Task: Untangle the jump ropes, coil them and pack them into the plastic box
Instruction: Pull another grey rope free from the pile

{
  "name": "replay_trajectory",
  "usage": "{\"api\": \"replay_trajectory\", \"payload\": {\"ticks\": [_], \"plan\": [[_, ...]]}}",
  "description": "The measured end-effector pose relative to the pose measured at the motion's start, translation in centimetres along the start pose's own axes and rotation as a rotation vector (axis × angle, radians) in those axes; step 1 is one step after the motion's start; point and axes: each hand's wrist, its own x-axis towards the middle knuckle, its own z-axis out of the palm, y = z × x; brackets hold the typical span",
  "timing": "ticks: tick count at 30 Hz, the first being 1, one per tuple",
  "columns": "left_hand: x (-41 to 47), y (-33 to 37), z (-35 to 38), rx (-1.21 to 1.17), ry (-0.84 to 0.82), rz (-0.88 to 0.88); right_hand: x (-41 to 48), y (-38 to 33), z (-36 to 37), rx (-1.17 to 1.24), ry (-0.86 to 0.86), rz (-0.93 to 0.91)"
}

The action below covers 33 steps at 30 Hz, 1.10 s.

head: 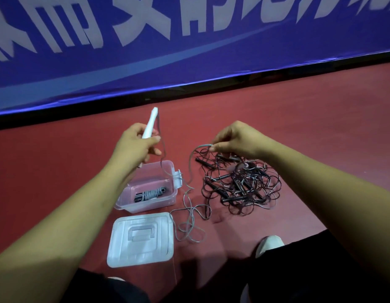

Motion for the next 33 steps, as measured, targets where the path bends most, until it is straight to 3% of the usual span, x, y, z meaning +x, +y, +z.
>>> {"api": "replay_trajectory", "payload": {"ticks": [4,8,10,15,20,23,25,29,33], "plan": [[-1.5,1.1,1.4,-0.062,-0.263,0.084,-0.5,-2.5,1.2,0.094,-0.037,-0.064],[-2.9,1.1,2.5,0.067,-0.471,0.051,-0.6,-3.8,1.2,0.191,0.012,-0.114],[-2.8,1.2,2.5,0.019,-0.443,0.051,-0.7,-3.4,1.0,0.144,-0.011,-0.08],[-2.0,1.7,1.4,-0.329,-0.35,0.009,-1.1,-0.8,0.6,-0.157,-0.285,0.106],[-1.1,0.4,1.2,-0.087,-0.257,0.009,-1.3,-0.7,-0.3,-0.124,-0.269,0.117],[-0.4,-0.8,0.8,0.116,-0.149,0.05,-1.2,-1.1,-0.2,0.124,-0.157,0.163],[-0.5,-0.9,1.0,0.102,-0.148,0.051,-1.1,-1.8,0.1,0.421,-0.083,0.195],[-2.9,-0.1,3.3,-0.262,-0.395,-0.141,-0.4,-3.0,0.8,0.881,0.049,0.264],[-5.1,0.2,4.9,-0.467,-0.623,-0.352,0.2,-3.0,1.0,1.022,0.192,0.289]]}}
